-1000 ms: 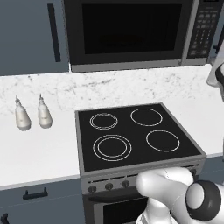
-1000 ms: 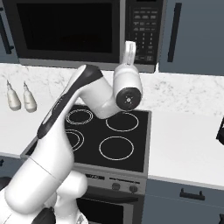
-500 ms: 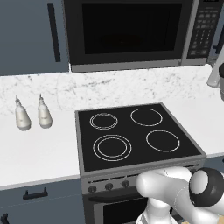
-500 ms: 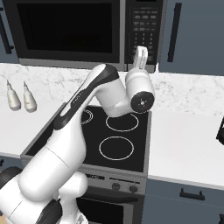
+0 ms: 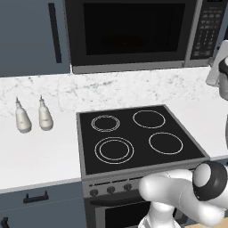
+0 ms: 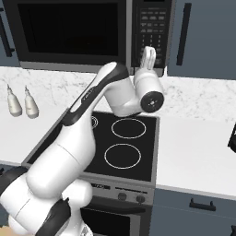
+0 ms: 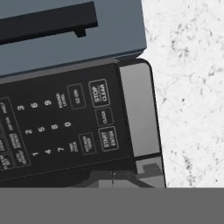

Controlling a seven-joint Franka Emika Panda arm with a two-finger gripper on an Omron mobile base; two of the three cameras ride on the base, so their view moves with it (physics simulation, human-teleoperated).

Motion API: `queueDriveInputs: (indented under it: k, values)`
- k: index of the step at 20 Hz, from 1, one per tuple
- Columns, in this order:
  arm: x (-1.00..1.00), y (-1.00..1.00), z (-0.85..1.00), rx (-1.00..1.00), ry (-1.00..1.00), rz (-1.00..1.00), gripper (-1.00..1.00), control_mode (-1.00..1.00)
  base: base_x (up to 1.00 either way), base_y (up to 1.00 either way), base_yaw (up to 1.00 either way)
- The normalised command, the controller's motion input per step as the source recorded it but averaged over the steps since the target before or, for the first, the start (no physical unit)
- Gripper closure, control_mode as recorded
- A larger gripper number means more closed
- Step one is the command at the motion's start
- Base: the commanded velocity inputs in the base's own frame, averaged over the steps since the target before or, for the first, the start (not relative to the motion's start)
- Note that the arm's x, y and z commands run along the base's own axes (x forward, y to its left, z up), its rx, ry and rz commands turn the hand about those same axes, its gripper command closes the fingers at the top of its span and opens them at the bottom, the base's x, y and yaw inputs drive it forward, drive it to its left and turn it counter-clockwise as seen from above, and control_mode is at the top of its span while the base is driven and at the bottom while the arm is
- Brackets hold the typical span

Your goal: Open the microwave, place the bowl with waffle inside the microwave, then close the microwave door and turn it on.

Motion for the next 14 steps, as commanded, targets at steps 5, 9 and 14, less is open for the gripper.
queueDriveInputs:
  k: [5,9,14]
  values:
    - [0.37,0.0,0.0,0.01,0.0,0.01,1.0,-1.0,0.0,0.0,0.0]
    - [0.44,0.0,-0.01,0.0,0.0,0.0,1.0,-1.0,0.0,0.0,0.0]
    - [0.54,0.0,-0.11,0.0,0.0,0.0,1.0,-1.0,0.0,0.0,0.0]
